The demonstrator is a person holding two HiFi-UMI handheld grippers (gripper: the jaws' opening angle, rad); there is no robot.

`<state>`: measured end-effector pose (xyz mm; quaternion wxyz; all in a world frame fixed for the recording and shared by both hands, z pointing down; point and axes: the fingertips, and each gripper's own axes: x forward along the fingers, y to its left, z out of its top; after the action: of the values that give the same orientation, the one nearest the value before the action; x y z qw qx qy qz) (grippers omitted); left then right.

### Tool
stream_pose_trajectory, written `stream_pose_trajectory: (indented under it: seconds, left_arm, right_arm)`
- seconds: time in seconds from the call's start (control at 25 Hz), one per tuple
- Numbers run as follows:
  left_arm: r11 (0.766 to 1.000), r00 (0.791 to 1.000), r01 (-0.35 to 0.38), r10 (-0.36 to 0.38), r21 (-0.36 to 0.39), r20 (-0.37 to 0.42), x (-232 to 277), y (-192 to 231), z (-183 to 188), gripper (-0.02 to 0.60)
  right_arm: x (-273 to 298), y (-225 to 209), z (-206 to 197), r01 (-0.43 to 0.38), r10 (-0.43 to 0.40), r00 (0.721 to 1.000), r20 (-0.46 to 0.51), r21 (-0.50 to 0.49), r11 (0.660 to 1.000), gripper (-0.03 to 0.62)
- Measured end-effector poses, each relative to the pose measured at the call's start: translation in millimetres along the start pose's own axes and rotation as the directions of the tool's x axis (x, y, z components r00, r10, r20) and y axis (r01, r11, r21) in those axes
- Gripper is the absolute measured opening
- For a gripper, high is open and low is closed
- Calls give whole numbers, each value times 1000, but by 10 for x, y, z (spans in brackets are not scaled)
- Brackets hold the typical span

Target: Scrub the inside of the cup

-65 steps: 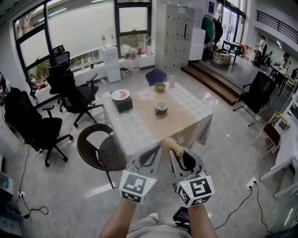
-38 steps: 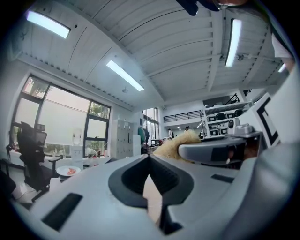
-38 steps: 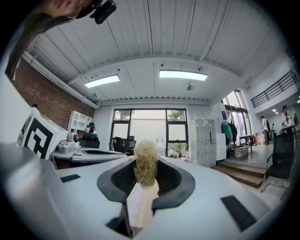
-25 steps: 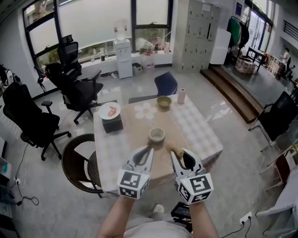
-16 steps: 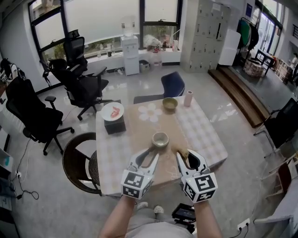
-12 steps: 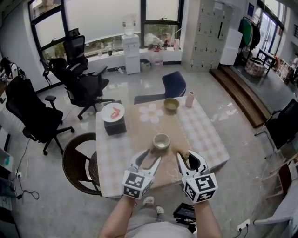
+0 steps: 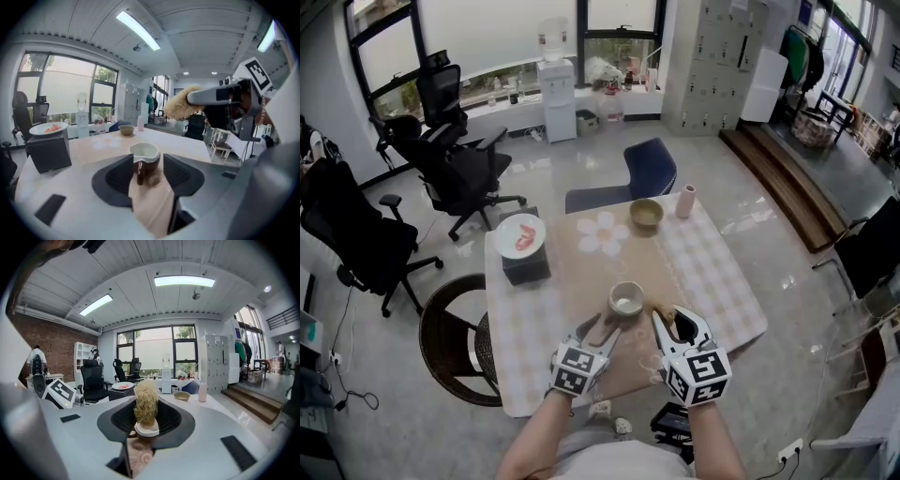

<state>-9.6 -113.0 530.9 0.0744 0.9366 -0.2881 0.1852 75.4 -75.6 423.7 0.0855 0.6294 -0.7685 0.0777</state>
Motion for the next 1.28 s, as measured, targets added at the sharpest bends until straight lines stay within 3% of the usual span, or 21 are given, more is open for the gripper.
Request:
stream_pose_trajectory:
  seconds: [0.24, 0.52, 0.84, 0.92, 1.28]
  left_arm:
    - [999, 993, 42, -42, 0, -108, 307, 86, -355, 199]
    - [997, 988, 78, -75, 15, -137, 542, 65, -483, 159]
    - [997, 988, 61, -55, 39, -141, 586, 53, -548, 110]
    - [997, 988, 58, -50, 53, -145, 584, 51, -558, 67]
    - [996, 982, 89, -84, 19, -171, 569, 94, -497, 60]
  right_arm:
    - [224, -130, -70, 28, -27, 999, -32, 12, 1000, 97]
    - [380, -215, -149, 50, -49, 997, -59, 17, 999, 97]
    - [466, -277, -183, 33, -33, 996, -82, 6, 999, 97]
    - [500, -285, -190, 19, -18, 996, -86, 5, 1000, 97]
    - [619, -341, -191, -124, 120, 985, -121, -30, 992, 97]
